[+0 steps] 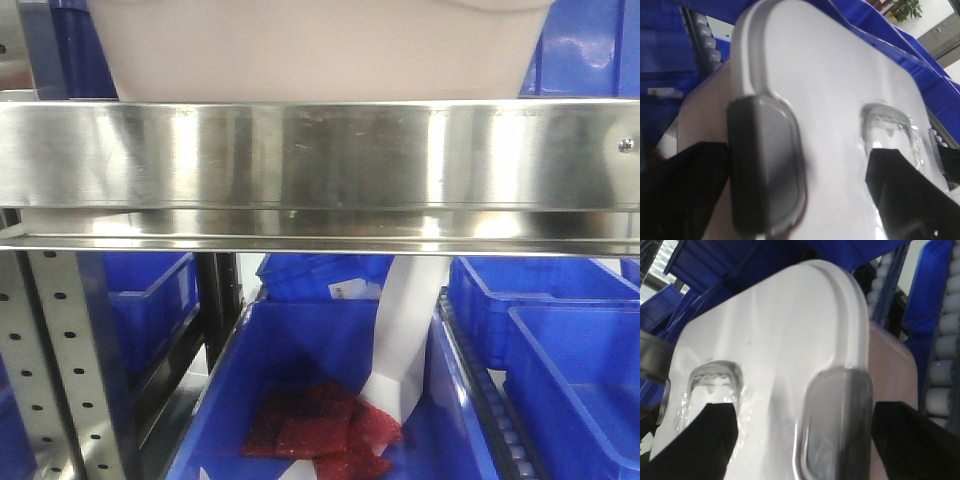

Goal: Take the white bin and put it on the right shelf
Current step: 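Push the bin farther onto the shelf with both grippers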

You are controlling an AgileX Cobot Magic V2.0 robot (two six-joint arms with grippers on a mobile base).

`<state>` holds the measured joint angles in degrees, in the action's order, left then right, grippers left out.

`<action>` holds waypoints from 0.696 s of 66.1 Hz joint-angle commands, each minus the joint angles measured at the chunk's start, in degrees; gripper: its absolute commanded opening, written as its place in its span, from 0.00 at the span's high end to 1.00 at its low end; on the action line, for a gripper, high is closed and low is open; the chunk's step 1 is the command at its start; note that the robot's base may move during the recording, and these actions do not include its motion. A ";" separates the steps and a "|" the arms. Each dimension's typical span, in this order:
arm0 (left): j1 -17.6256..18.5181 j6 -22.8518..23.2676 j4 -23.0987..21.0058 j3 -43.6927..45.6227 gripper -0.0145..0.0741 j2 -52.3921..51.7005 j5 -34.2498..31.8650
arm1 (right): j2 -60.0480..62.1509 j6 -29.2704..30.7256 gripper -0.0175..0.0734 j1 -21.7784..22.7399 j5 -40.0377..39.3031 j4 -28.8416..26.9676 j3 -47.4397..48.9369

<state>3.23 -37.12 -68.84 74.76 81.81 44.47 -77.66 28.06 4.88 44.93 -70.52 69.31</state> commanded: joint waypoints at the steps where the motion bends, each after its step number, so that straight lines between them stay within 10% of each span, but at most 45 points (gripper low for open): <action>1: -0.93 -0.01 -2.78 2.18 0.31 -2.16 -2.07 | 2.13 0.14 0.10 0.10 -2.69 -2.75 2.11; 20: -5.04 -0.01 -1.26 1.48 0.32 -2.16 0.00 | 2.13 0.20 0.10 0.10 -4.68 0.24 2.11; 32: -5.06 -0.01 -1.32 0.96 0.54 -2.16 2.58 | 2.13 0.20 0.13 0.10 -2.08 0.69 2.11; 42: -5.06 -0.01 -1.32 0.96 0.95 -2.16 3.38 | 2.13 0.20 0.52 0.10 -1.37 0.69 2.11; 46: -5.06 -0.01 -1.32 0.96 0.96 -2.16 3.38 | 2.13 0.20 0.70 0.10 -1.42 0.69 2.11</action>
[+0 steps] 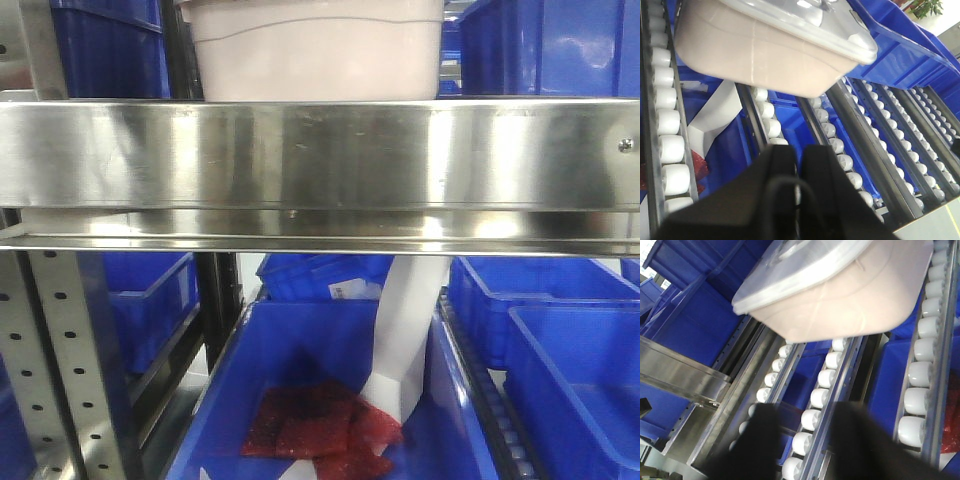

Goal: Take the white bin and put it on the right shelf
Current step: 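Push the bin farther onto the shelf with both grippers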

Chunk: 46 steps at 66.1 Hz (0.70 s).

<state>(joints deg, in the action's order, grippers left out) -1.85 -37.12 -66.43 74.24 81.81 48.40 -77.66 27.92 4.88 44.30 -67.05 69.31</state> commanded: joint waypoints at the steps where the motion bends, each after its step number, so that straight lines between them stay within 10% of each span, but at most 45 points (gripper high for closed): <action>1: 0.02 -0.01 -3.81 1.49 0.96 -2.16 -0.66 | 2.13 0.34 0.75 0.10 -0.80 -2.77 2.11; 27: 0.02 -0.01 -11.79 2.74 0.97 -2.40 -1.78 | 2.60 3.08 0.75 0.10 -0.76 -3.79 3.00; 46: 0.02 0.08 2.48 4.62 0.97 -14.32 -13.72 | 10.35 5.27 0.75 0.10 -9.49 7.16 5.91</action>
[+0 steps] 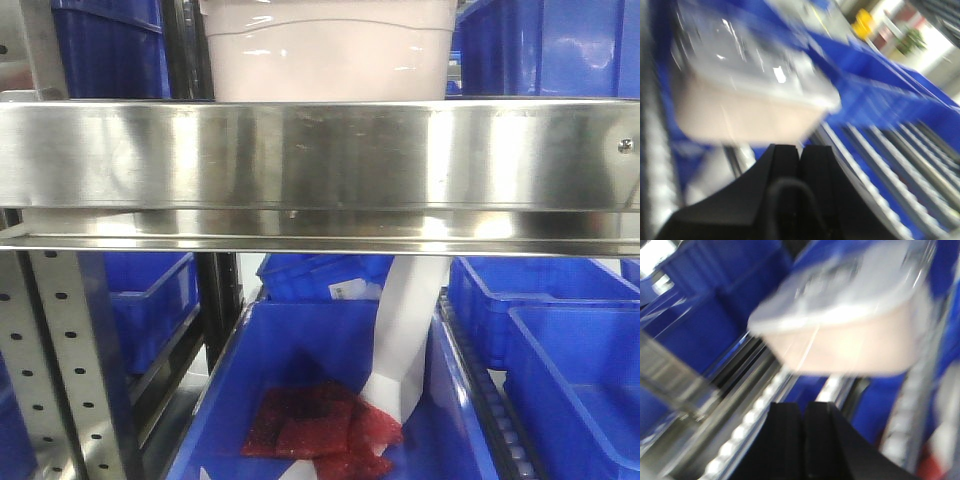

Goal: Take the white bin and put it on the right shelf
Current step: 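Push the bin farther onto the shelf with both grippers, then open both grippers and pull them back from the bin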

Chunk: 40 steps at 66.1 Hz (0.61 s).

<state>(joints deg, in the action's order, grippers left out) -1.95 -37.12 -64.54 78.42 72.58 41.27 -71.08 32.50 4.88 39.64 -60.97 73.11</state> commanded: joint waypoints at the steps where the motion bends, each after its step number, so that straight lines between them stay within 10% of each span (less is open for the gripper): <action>1: 0.12 0.08 1.45 -0.35 0.97 -6.09 -8.02 | 4.33 0.70 0.75 0.10 -5.37 1.93 1.90; 16: 0.12 -2.64 2.46 -21.27 0.97 -20.11 -23.43 | 14.65 0.75 0.75 0.10 -15.01 13.56 -12.82; 40: 0.12 -2.66 2.46 -50.73 0.97 -43.60 -37.65 | 38.37 5.77 0.75 0.10 -46.04 13.69 -45.37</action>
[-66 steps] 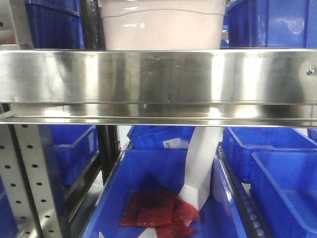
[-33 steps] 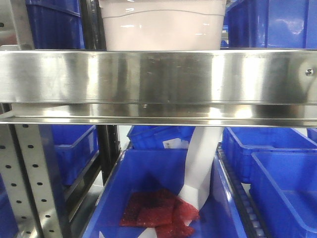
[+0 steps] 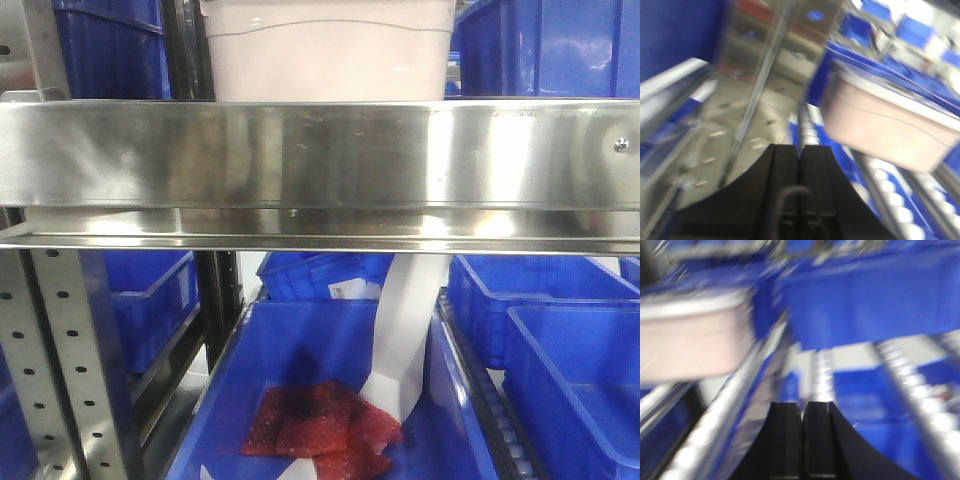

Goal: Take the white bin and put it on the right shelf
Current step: 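Open both grippers and pull them back from the bin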

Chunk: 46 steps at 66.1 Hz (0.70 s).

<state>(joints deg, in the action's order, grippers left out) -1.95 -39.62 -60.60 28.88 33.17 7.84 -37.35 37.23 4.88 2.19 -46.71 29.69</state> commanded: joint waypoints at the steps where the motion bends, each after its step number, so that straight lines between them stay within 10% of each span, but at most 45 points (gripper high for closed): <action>1: 0.12 -0.16 -1.49 -1.93 0.97 -4.91 -4.22 | 5.44 1.04 0.75 0.10 -8.75 -0.57 -2.54; 46: 0.12 -0.16 -1.49 -5.33 0.97 -23.18 -2.11 | 25.58 1.04 0.75 0.10 -1.27 -0.68 -10.84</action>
<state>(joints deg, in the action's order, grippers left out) -1.95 -39.62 -60.93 21.96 9.40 7.88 -11.30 37.74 4.88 3.88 -47.06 17.29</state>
